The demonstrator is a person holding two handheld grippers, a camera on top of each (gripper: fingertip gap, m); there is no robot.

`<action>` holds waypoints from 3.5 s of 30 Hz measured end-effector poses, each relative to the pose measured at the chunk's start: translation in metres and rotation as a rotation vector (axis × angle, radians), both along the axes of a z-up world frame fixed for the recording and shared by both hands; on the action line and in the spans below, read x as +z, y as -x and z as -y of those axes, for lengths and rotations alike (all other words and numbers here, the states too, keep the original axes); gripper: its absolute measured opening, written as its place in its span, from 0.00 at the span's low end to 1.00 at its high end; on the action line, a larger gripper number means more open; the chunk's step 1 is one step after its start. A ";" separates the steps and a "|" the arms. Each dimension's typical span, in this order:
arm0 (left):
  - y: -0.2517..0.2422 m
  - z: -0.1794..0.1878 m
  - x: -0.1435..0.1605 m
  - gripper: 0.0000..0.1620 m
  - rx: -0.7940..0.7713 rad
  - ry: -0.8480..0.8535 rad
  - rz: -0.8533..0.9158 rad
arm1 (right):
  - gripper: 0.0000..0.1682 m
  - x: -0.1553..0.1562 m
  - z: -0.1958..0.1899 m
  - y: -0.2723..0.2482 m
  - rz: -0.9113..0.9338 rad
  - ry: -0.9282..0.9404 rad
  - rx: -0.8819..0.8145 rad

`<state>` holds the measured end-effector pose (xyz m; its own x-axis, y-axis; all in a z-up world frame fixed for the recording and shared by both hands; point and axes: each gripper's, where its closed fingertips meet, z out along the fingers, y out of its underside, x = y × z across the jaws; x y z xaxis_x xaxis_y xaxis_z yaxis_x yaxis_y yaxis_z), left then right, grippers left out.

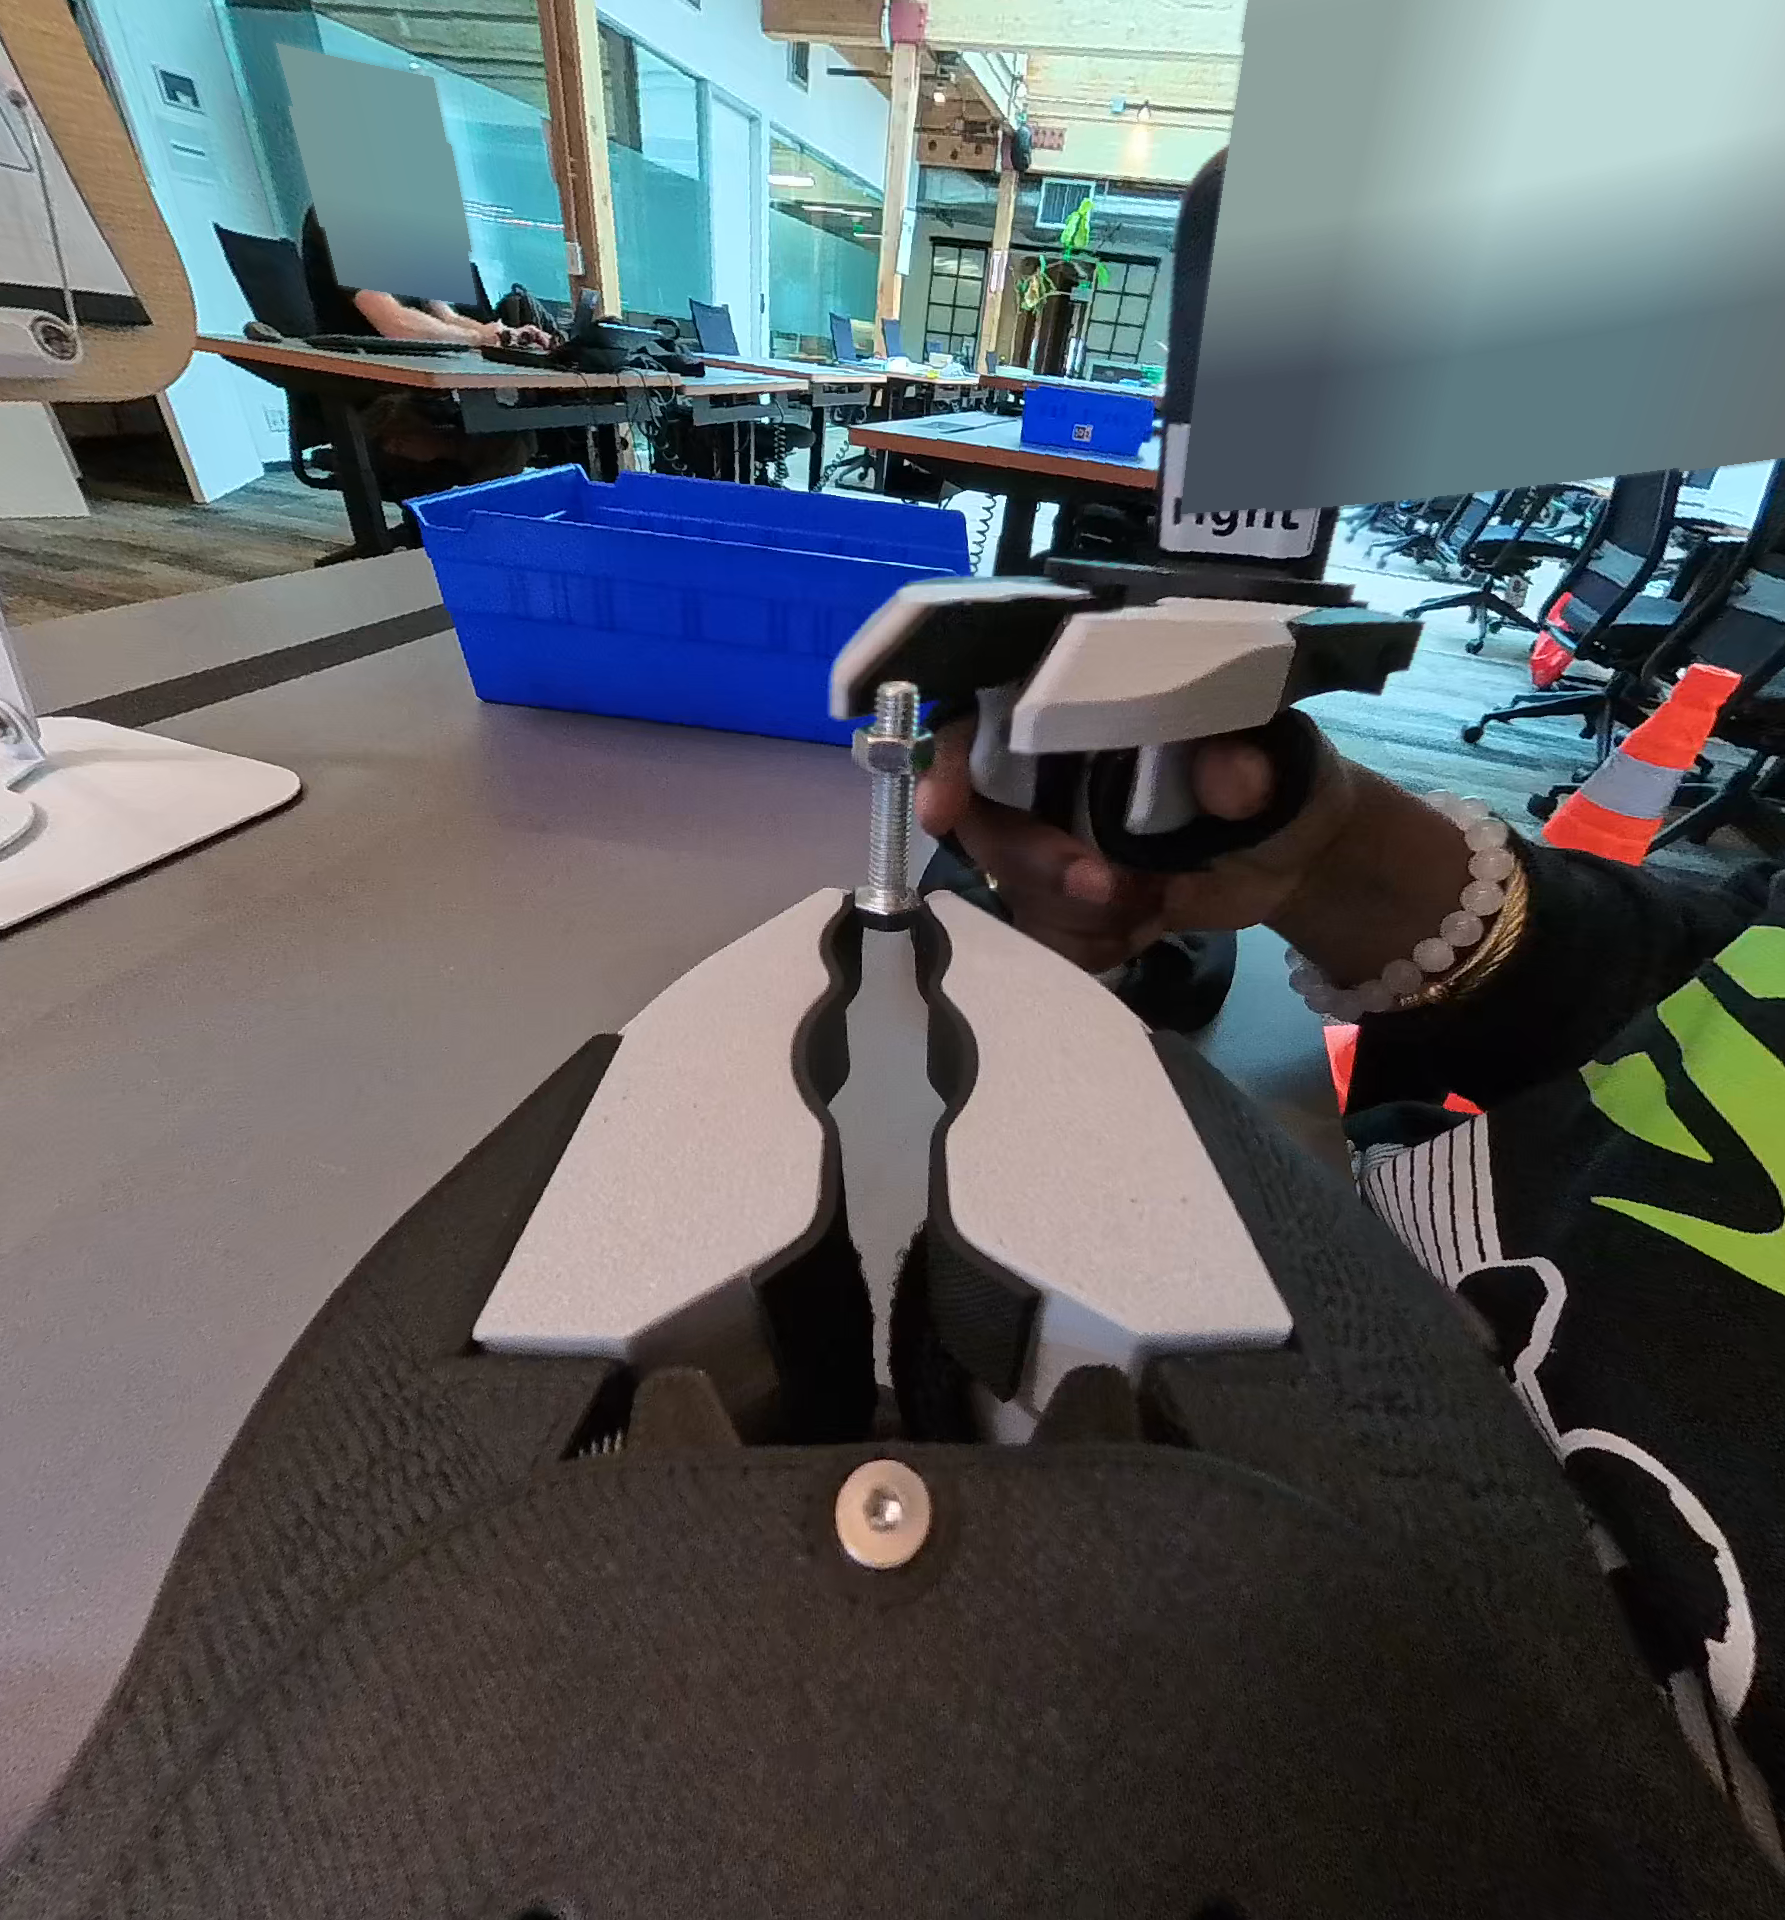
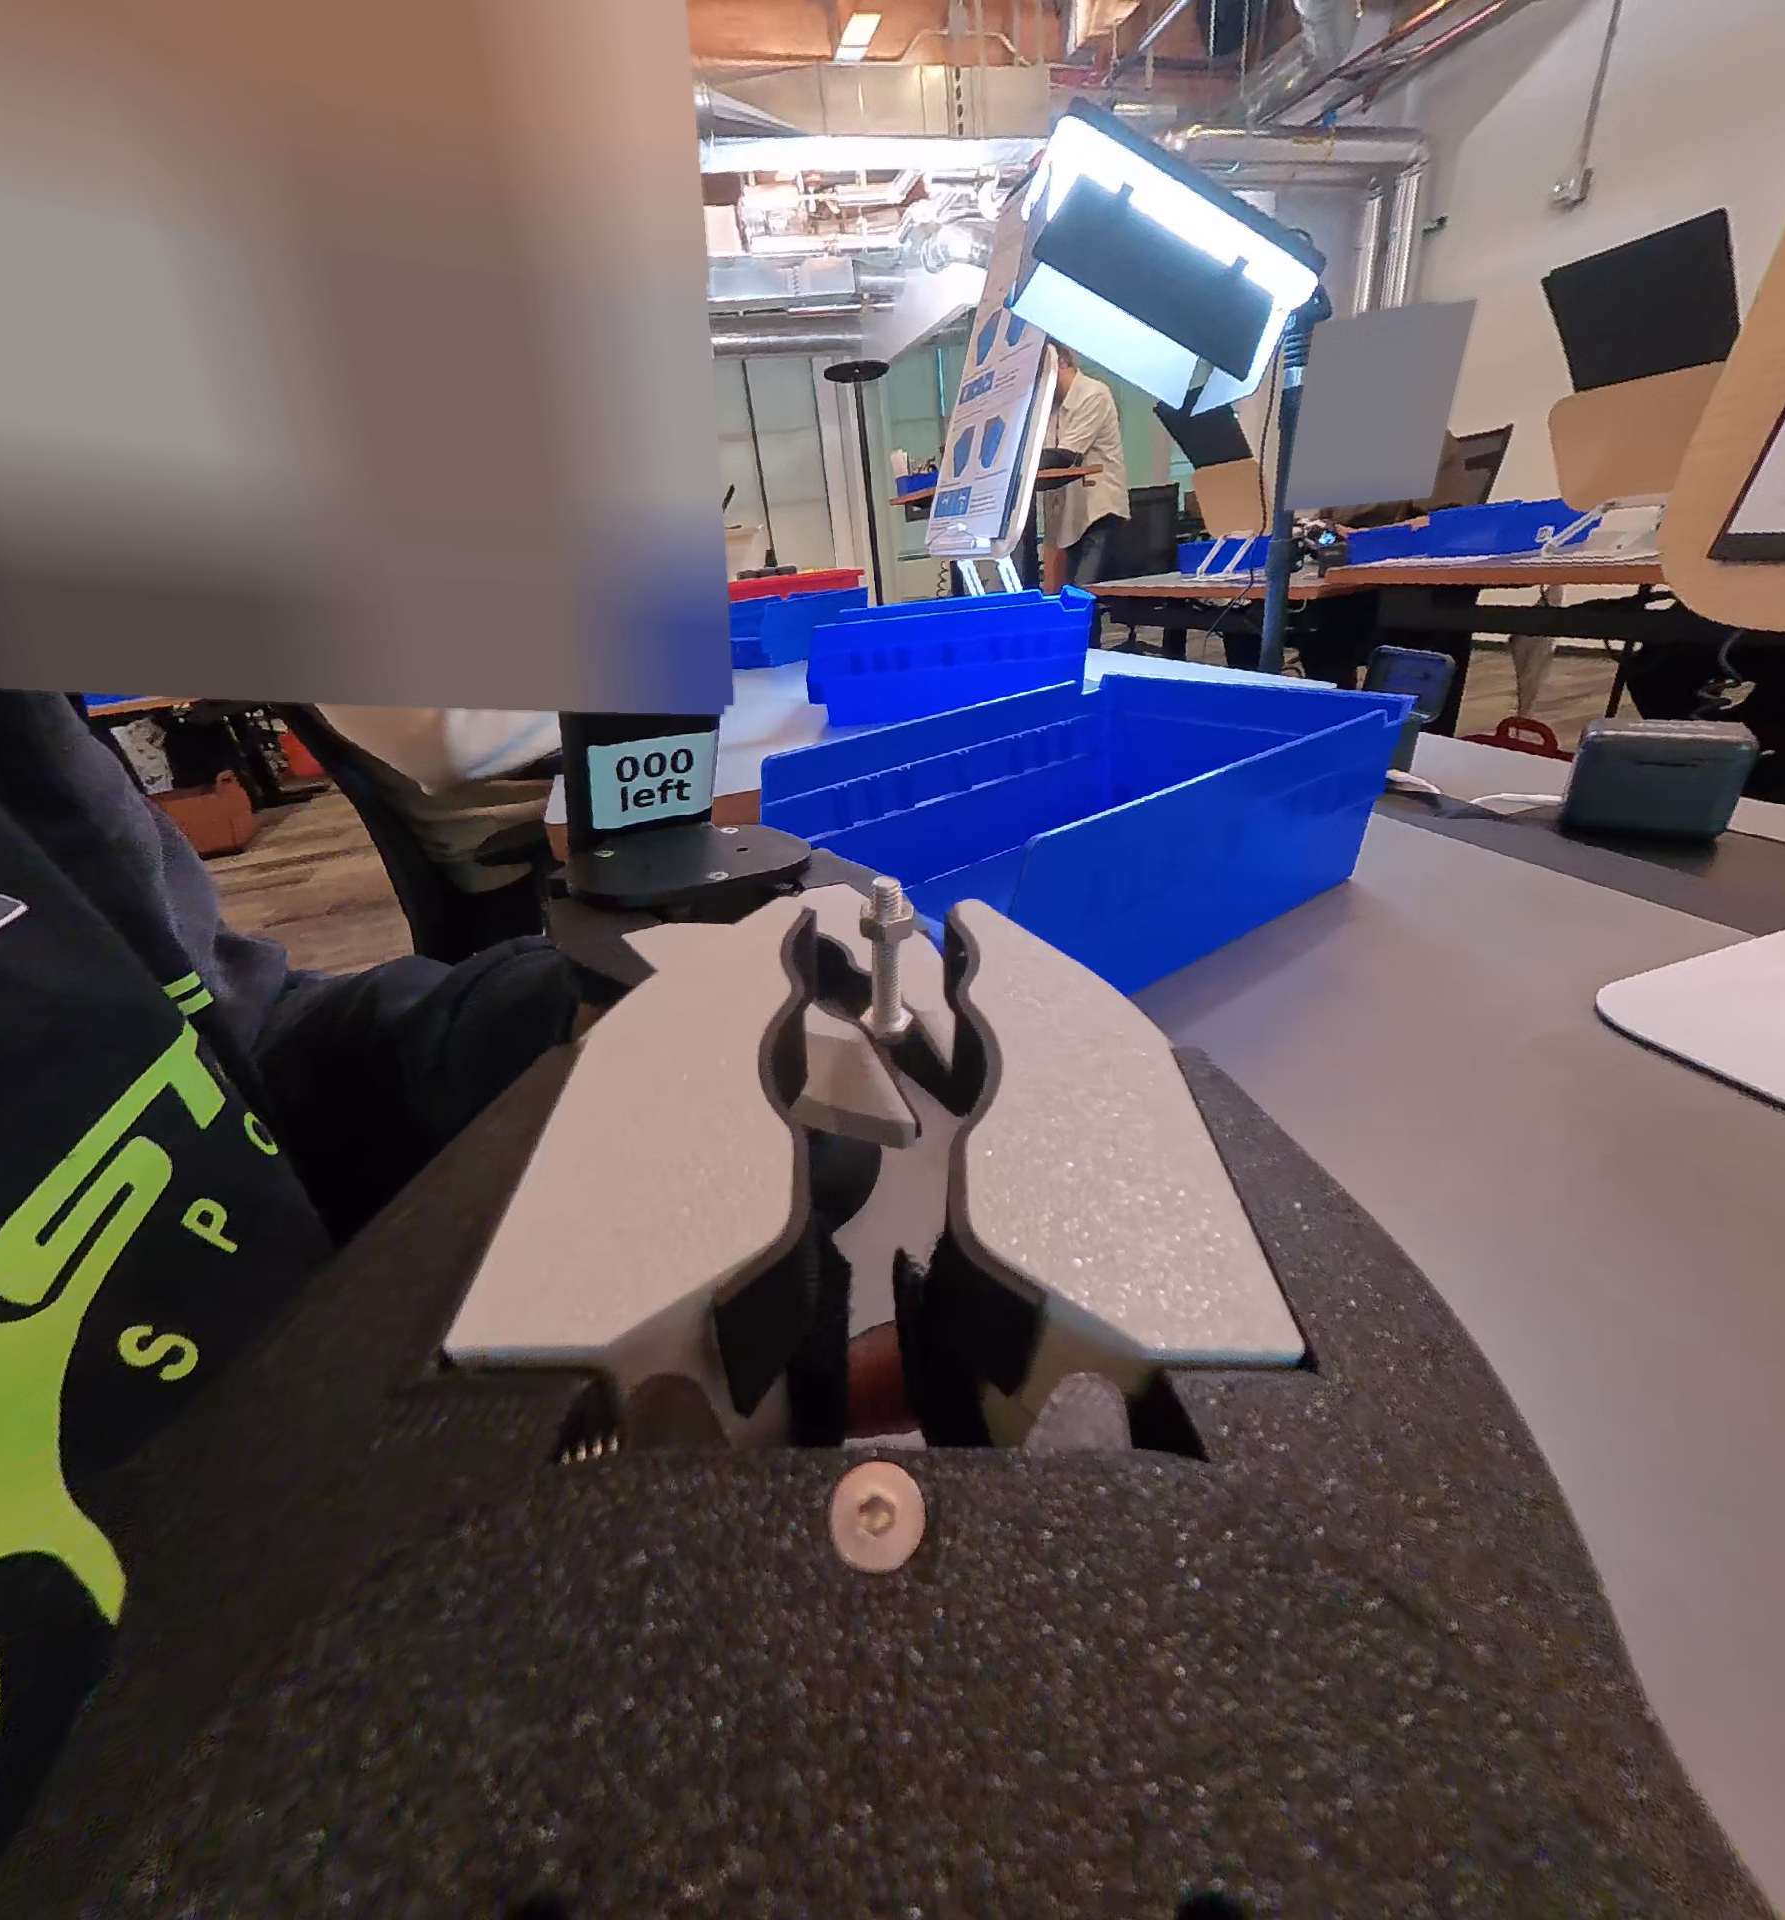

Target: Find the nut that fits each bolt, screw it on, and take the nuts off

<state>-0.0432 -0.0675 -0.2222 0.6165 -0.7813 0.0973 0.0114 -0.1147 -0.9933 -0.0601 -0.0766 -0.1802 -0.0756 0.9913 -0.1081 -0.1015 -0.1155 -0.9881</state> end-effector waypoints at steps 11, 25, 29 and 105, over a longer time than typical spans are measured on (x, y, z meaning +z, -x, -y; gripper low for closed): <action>-0.001 0.000 -0.001 0.06 -0.005 0.001 -0.007 | 0.19 -0.003 0.012 0.020 0.024 -0.026 0.062; 0.000 0.000 0.000 0.06 -0.001 0.001 -0.001 | 0.16 0.000 0.001 0.008 0.006 -0.014 0.012; -0.001 0.001 -0.001 0.06 -0.008 0.001 -0.007 | 0.18 -0.001 0.004 0.018 0.015 -0.022 0.040; -0.005 -0.001 -0.005 0.29 -0.003 0.009 -0.046 | 0.03 0.047 -0.128 -0.122 0.217 -0.128 -0.497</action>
<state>-0.0385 -0.0665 -0.2271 0.6180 -0.7825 0.0759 -0.0350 -0.1238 -0.9917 0.0619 0.0516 -0.1336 0.4151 0.9081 0.0544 0.0944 0.0165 -0.9954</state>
